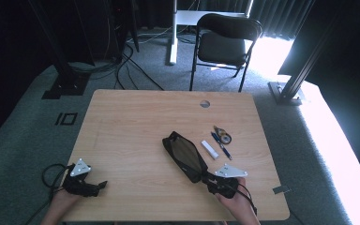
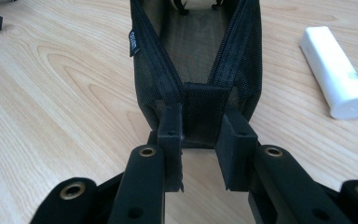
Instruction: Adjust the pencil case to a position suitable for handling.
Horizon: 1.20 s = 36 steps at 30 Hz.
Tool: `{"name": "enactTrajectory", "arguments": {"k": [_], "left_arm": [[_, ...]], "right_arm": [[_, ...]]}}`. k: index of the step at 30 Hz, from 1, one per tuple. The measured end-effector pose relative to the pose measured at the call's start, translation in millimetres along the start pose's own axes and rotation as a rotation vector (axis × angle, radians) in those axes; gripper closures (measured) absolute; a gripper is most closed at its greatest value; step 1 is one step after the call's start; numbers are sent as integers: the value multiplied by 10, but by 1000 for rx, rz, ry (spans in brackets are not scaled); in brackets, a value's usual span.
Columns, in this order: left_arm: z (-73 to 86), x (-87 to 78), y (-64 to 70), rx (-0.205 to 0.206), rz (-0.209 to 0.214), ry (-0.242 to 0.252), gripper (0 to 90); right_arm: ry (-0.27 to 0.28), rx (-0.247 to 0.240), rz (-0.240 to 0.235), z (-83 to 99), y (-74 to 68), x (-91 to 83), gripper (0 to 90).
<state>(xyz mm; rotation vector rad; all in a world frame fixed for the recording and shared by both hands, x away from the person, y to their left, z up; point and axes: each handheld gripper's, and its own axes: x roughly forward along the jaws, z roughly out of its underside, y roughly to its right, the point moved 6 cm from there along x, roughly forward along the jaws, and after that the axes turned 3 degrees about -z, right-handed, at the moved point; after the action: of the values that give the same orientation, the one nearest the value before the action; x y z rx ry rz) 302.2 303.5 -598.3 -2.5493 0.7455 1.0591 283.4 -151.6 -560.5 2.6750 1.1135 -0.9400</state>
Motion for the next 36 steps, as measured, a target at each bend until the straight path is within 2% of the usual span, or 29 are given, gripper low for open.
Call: {"name": "enactTrajectory", "arguments": {"k": [9, 14, 19, 25, 26, 34, 36], "left_arm": [[0, 0, 0, 0, 0, 0, 11], [0, 0, 0, 0, 0, 0, 11], [0, 0, 0, 0, 0, 0, 11], [0, 0, 0, 0, 0, 0, 11], [0, 0, 0, 0, 0, 0, 11], [0, 0, 0, 0, 0, 0, 11], [0, 0, 0, 0, 0, 0, 11]], "right_arm": [[-14, -10, 9, 130, -33, -141, 726], [-13, 2, 11, 182, -36, -209, 722], [-23, 17, 8, 190, -34, -217, 674], [-8, -2, -17, 168, -34, -311, 574], [-12, -11, -15, 174, -21, -334, 558], [-2, 13, 61, 271, 213, -439, 527], [0, 17, 68, 272, 238, -440, 527]]}}
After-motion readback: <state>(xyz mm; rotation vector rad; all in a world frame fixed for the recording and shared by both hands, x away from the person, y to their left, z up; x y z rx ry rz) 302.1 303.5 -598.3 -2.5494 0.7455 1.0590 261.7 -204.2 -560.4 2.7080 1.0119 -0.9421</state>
